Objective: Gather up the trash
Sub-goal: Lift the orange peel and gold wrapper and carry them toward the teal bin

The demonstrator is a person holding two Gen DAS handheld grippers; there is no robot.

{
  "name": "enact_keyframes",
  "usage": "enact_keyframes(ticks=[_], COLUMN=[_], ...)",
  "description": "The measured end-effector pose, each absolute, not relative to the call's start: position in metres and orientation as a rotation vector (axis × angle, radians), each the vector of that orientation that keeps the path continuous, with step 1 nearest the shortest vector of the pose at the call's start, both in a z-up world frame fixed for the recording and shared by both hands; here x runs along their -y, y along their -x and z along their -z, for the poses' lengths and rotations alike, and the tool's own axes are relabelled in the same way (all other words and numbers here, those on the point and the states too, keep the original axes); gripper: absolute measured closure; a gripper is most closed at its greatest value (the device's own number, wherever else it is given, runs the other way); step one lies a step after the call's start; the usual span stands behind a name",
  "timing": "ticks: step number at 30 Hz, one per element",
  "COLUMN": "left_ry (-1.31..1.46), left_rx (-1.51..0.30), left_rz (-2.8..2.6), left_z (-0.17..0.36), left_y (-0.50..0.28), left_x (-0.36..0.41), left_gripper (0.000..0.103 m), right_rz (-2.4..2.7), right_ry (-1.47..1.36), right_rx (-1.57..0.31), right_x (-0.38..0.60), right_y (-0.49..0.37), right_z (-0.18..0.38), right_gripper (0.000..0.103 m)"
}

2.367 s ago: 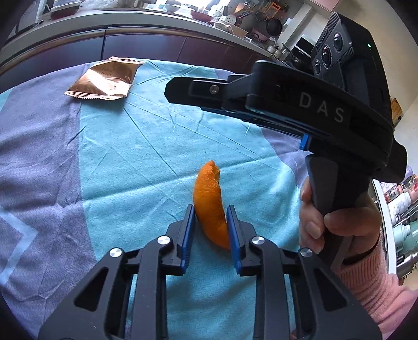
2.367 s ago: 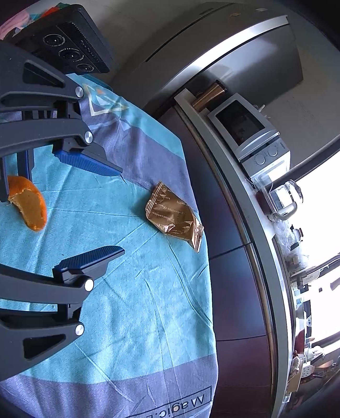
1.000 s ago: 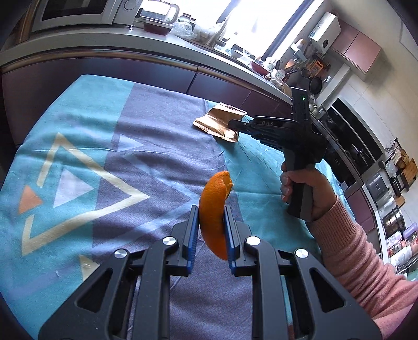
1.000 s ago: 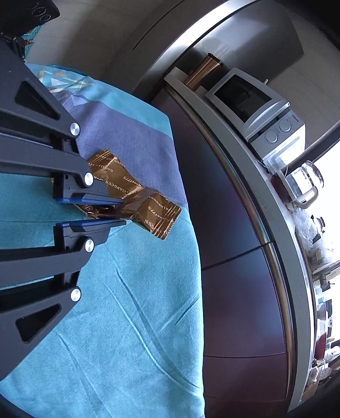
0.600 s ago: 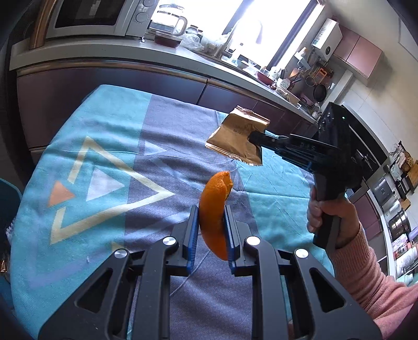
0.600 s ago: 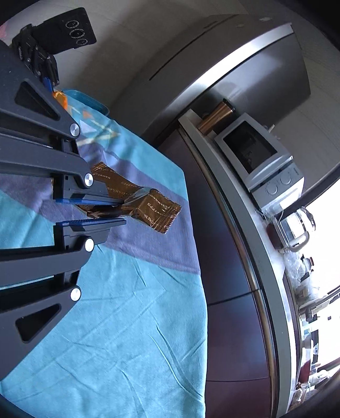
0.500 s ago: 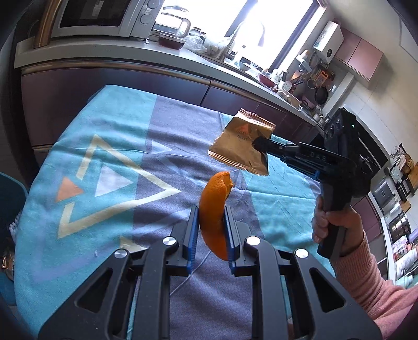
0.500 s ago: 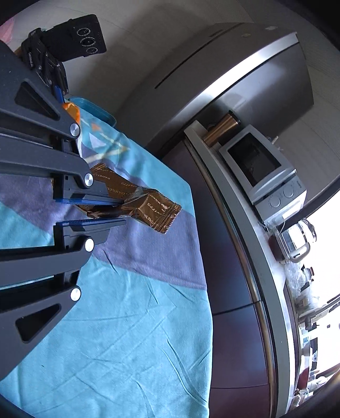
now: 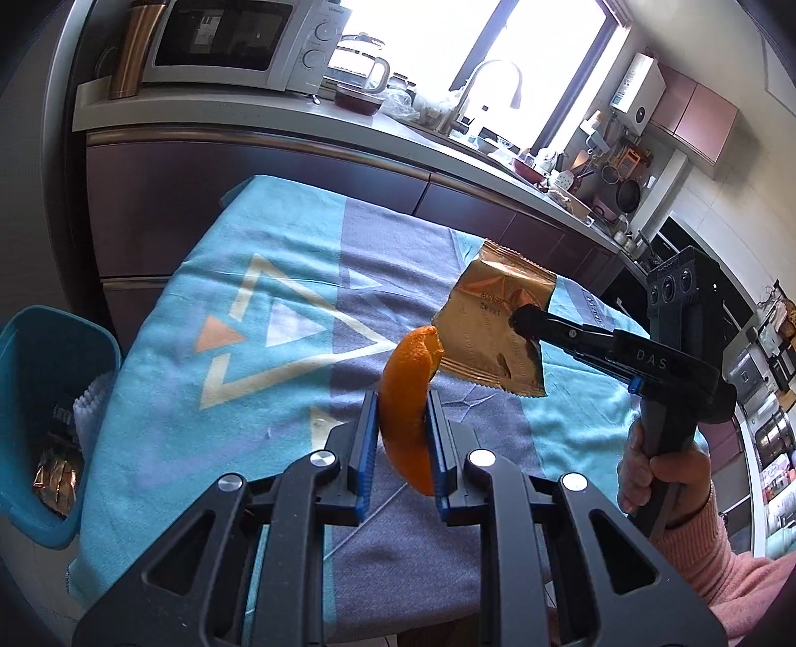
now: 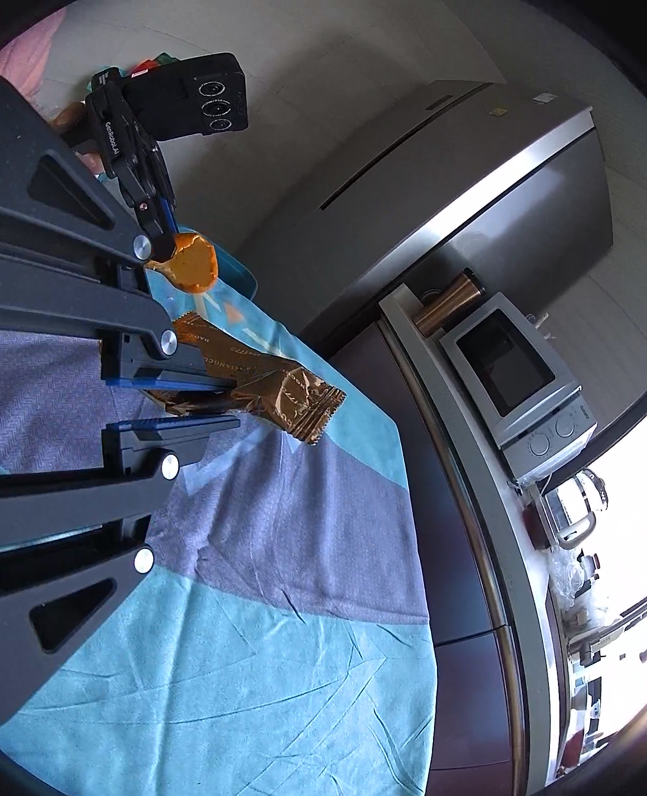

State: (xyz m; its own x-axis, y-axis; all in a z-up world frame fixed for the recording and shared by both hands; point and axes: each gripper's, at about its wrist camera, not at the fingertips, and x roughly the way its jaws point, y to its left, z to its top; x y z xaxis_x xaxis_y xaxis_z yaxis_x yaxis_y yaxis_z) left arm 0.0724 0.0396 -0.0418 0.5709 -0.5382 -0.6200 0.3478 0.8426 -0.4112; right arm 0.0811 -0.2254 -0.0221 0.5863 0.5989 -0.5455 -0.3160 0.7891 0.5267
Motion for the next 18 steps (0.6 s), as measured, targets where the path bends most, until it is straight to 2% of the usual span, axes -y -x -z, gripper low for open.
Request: enact_keyframes(ticks=[18], left_ry=[0.271], left_rx=[-0.797], left_rz=[0.434], left_z=[0.045], left_y=[-0.052], left_x=[-0.082], left_gripper=[0.084], right_rz=[-0.611], right_ry=[-0.394], right_rx=[-0.814], right_x=[0.185], right_y=[-0.068], right_z=[0.037], right_gripper=[0.095])
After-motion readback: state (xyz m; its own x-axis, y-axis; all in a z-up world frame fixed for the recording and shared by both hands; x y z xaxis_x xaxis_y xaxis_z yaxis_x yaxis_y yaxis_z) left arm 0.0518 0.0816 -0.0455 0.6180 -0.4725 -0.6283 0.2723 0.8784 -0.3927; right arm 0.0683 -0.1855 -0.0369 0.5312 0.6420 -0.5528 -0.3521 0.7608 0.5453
